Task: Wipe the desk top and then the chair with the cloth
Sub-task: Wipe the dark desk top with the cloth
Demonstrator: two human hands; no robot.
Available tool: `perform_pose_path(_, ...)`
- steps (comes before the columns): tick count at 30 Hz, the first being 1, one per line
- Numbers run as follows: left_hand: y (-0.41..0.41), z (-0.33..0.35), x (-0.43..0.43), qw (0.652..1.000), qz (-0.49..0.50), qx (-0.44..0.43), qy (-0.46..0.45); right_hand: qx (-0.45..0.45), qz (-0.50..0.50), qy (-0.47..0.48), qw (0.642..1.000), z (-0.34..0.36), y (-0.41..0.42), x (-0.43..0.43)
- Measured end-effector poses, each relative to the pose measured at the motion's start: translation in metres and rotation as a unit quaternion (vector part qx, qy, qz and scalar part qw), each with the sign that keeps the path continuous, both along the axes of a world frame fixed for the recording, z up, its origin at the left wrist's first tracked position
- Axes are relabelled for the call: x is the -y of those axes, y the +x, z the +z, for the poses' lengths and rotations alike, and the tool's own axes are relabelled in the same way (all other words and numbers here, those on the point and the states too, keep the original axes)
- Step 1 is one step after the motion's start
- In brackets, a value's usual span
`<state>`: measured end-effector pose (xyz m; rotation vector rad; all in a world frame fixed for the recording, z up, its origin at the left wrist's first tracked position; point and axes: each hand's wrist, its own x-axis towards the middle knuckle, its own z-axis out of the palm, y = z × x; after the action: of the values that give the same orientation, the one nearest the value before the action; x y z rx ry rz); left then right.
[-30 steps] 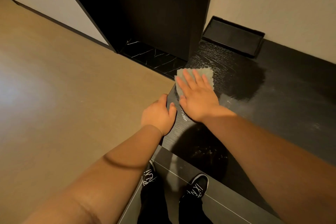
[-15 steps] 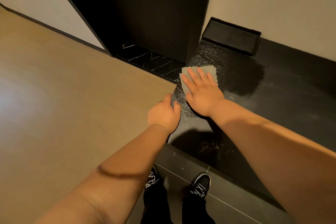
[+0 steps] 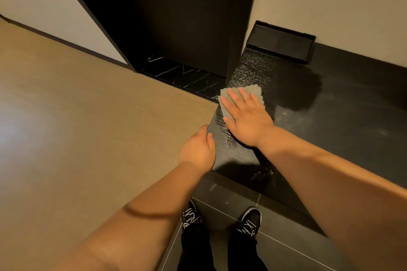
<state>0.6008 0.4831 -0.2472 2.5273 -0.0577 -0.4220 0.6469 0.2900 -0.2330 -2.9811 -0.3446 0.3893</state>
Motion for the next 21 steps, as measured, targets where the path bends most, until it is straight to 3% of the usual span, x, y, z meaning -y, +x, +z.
perform_pose_path(3,-0.001,-0.002,-0.004,1.000,-0.009,-0.002,-0.012,0.010,-0.018,0.008,1.000,0.003,-0.021,-0.018)
perform_pose_path(7,-0.004,-0.005,-0.013,0.999,-0.017,-0.013,-0.025,-0.015,0.070,0.028,0.997,0.006,-0.067,-0.025)
perform_pose_path(11,-0.013,-0.007,-0.025,0.998,-0.034,-0.033,-0.040,-0.013,0.139,0.012,0.990,0.000,-0.054,-0.001)
perform_pose_path(18,-0.008,-0.002,-0.054,0.988,-0.109,-0.109,-0.012,0.001,-0.057,0.004,0.998,0.004,-0.045,-0.038)
perform_pose_path(21,0.004,0.001,-0.070,0.979,-0.170,-0.105,0.031,-0.004,-0.064,0.003,0.998,0.001,-0.084,-0.065)
